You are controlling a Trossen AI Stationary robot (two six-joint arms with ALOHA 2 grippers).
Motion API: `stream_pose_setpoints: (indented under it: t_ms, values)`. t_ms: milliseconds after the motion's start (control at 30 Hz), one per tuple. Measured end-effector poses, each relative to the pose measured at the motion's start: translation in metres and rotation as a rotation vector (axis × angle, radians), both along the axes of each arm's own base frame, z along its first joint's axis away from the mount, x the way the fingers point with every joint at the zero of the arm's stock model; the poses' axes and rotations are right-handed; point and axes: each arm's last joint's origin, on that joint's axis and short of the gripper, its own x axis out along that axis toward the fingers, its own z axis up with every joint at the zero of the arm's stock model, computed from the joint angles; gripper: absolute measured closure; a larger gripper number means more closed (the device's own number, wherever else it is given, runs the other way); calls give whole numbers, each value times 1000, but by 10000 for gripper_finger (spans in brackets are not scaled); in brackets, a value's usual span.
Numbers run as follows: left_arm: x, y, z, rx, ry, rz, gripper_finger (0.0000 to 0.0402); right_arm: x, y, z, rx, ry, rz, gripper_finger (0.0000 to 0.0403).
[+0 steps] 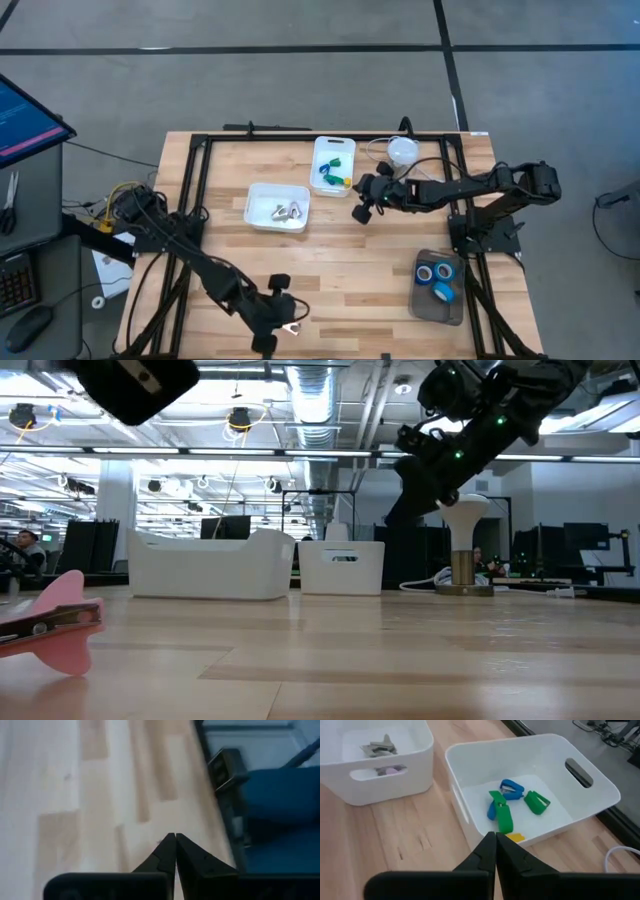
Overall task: Pick and place Stapler, Stapler remover, tape
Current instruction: Put the pink staple remover into the bottom white bin
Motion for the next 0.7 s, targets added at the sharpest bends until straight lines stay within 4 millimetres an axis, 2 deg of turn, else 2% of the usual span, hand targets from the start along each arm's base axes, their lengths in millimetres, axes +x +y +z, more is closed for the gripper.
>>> stream_pose_setpoints:
  t_ms: [267,400,533,700]
  values:
    - [-4,-2,-20,140,37,38,399,1,2,1,-1,-13,6,402]
    - [-2,-6,-29,94,86,-6,399,1,1,1,-2,-15,6,402]
    - [0,-7,-27,30,106,-45,397,1,1,1,-2,-16,6,402]
    - [-1,-7,-25,23,106,-50,369,1,2,1,-2,-17,6,402]
